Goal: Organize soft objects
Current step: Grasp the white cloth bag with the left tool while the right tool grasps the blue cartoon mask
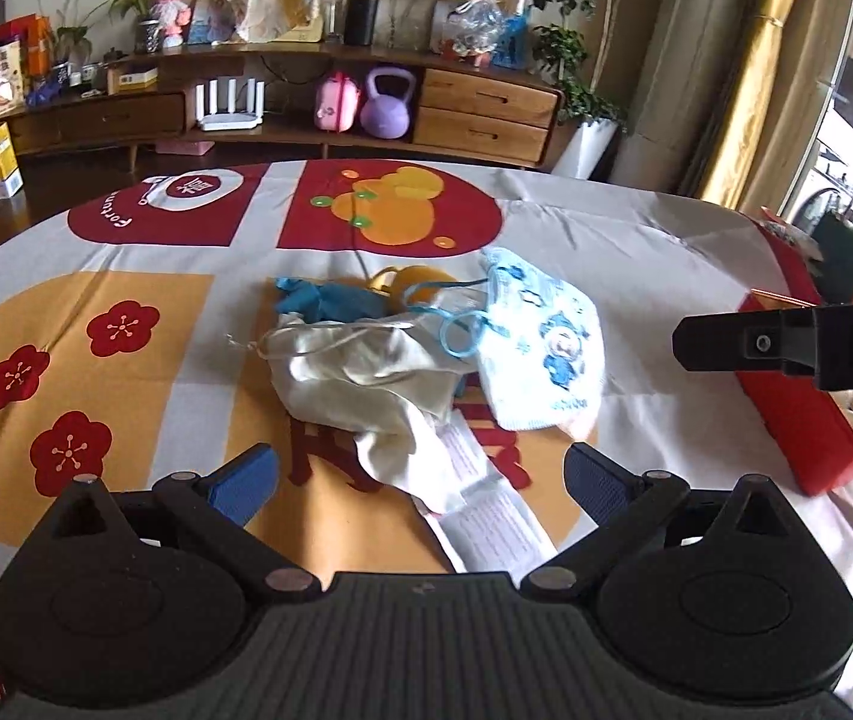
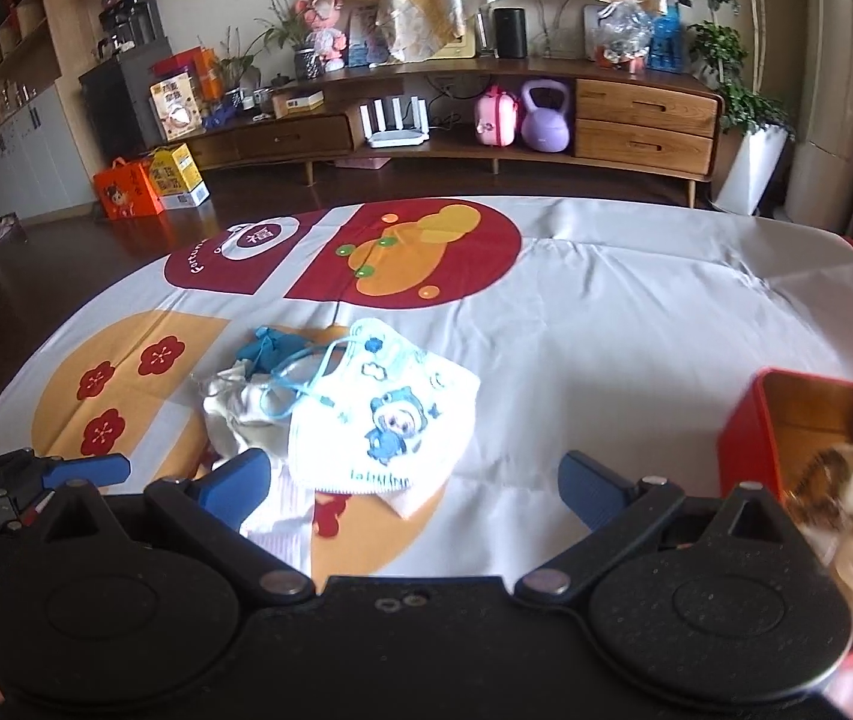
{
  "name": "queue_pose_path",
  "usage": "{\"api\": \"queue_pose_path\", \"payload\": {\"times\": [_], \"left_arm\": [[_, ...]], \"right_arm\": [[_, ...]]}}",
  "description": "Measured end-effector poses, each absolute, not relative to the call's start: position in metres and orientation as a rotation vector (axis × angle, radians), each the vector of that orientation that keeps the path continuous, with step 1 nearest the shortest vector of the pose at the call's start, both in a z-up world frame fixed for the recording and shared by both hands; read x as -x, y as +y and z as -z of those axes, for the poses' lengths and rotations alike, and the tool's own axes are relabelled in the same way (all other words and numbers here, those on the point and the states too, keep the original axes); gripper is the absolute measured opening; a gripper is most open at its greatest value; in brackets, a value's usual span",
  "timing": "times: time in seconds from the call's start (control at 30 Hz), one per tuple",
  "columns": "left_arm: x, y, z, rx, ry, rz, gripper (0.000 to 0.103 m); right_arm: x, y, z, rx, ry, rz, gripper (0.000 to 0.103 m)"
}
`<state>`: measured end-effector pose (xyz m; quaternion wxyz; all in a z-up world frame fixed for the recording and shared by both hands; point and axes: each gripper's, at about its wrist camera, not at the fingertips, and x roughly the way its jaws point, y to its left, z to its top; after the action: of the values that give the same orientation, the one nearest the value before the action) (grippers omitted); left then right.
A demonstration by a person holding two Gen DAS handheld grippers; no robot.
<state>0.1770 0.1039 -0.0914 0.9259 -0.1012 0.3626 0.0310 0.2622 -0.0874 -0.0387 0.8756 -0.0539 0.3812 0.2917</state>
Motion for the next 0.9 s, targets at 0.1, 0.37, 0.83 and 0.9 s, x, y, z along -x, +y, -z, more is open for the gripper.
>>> {"api": "queue_pose_path", "payload": {"times": [0.1,0.37,0.83,0.9], "left_arm": [[-0.190,0.113,0.097,0.223,0.752,-0.091,0.102],[-0.218,0.128,0.124,0.256,0.787,-0.156,0.101],[-0.239,0.129,0.141,0.256,0.781,-0.158,0.081],[-0.240,0.128,0.141,0.239,0.776,-0.169,0.075]], "right_arm": [[-0.275,-0.078,0.045,0.134,0.797,-0.620,0.100],[-0.310,-0.062,0.067,0.138,0.819,-0.632,0.099],[-0.341,-0.055,0.099,0.055,0.888,-0.674,0.080],[-0.342,-0.054,0.100,0.054,0.895,-0.682,0.076]]}}
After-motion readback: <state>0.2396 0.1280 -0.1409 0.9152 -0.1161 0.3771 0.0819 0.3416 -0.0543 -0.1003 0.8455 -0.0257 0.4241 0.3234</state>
